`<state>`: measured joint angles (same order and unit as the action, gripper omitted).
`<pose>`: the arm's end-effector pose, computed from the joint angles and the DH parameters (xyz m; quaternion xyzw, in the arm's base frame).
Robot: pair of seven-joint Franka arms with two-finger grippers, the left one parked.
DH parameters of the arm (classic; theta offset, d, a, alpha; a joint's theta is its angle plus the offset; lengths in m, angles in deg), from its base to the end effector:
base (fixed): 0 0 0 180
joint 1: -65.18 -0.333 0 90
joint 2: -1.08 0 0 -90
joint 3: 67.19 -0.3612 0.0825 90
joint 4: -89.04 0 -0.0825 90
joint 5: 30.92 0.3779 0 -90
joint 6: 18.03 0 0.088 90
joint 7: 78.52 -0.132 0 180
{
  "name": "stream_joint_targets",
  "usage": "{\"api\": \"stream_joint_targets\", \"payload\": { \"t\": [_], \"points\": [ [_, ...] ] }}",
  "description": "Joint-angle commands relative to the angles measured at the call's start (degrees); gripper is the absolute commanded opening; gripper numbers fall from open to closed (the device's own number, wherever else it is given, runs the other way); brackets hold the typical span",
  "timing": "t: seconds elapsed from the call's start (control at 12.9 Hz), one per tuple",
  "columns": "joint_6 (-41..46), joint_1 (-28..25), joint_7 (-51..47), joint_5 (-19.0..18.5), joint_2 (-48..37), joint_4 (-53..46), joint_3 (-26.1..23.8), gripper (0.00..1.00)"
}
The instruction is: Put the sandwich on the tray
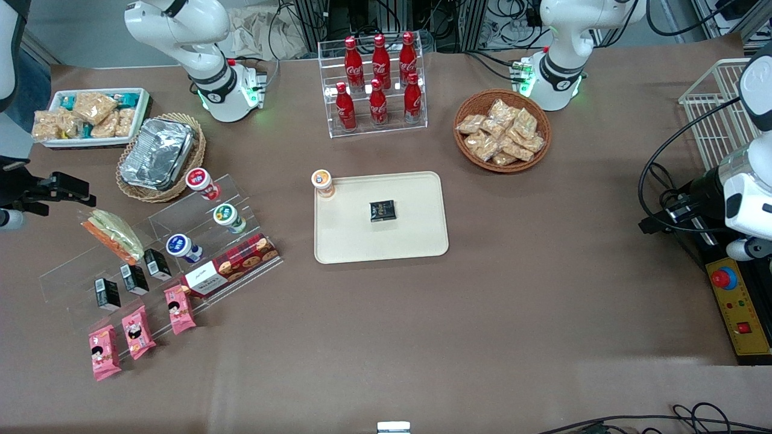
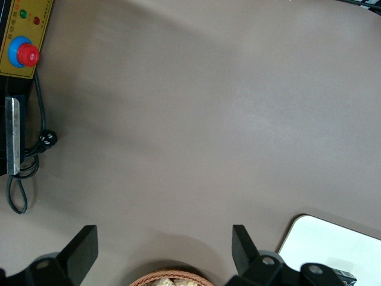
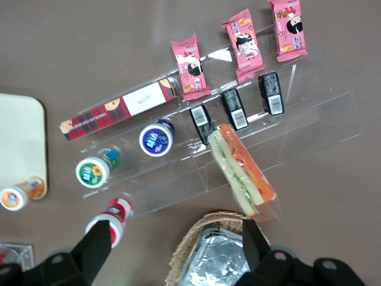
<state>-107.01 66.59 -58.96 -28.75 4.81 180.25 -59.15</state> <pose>0.5567 -0.0849 0.5977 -0.9947 -0.0873 0.0464 0.0269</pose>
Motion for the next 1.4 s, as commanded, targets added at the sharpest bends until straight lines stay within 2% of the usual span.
{"api": "stream_joint_targets", "payload": {
  "t": [0.0,0.16,0.39,0.54,0.7,0.85,1.32],
  "points": [
    [-1.10,2.19,10.28,-0.33,1.27,0.02,0.22,0.98],
    [-2.07,3.25,17.92,-0.42,2.15,0.11,0.22,0.98],
    [-8.03,3.25,32.78,-2.70,2.86,3.26,0.31,0.97],
    [-10.50,4.91,36.76,-2.97,2.94,6.33,0.40,0.98],
    [-14.01,5.01,42.20,-5.85,2.86,9.49,0.40,0.97],
    [-17.61,5.36,43.63,-6.04,2.59,13.27,0.40,0.97],
    [-20.79,5.45,45.82,-6.31,2.50,19.52,0.31,0.98]
  ]
}}
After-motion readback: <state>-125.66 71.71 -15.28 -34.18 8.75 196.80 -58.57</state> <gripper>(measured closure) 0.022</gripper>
